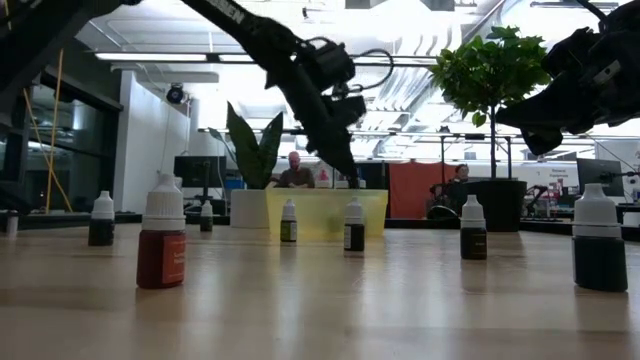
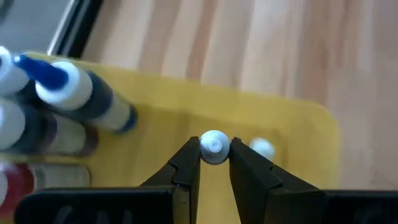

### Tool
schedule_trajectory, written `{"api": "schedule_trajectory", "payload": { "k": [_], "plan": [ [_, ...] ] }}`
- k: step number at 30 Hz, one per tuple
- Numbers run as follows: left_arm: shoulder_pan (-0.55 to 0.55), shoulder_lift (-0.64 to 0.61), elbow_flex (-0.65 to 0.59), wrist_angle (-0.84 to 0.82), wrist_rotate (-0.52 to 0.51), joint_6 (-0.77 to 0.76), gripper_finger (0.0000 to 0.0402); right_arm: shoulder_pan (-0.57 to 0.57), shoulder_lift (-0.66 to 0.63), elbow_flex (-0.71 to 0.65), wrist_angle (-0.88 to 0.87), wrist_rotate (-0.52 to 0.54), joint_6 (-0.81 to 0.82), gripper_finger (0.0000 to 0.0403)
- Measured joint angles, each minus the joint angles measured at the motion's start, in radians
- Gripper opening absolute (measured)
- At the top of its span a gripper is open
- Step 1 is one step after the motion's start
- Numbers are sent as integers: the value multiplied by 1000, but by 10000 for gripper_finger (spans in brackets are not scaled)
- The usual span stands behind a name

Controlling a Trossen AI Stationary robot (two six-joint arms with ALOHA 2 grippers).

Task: Pick & Place food coloring
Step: Put the top small red food coloring bottle into the yellow bin

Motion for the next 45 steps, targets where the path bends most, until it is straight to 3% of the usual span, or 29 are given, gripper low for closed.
{"api": "schedule_trajectory", "payload": {
  "k": [22,45],
  "plan": [
    [13,114,0,88,-16,-89,64,0,0,0,0,0,0,0],
    [14,117,-1,83,-22,-89,64,0,0,0,0,0,0,0]
  ]
}}
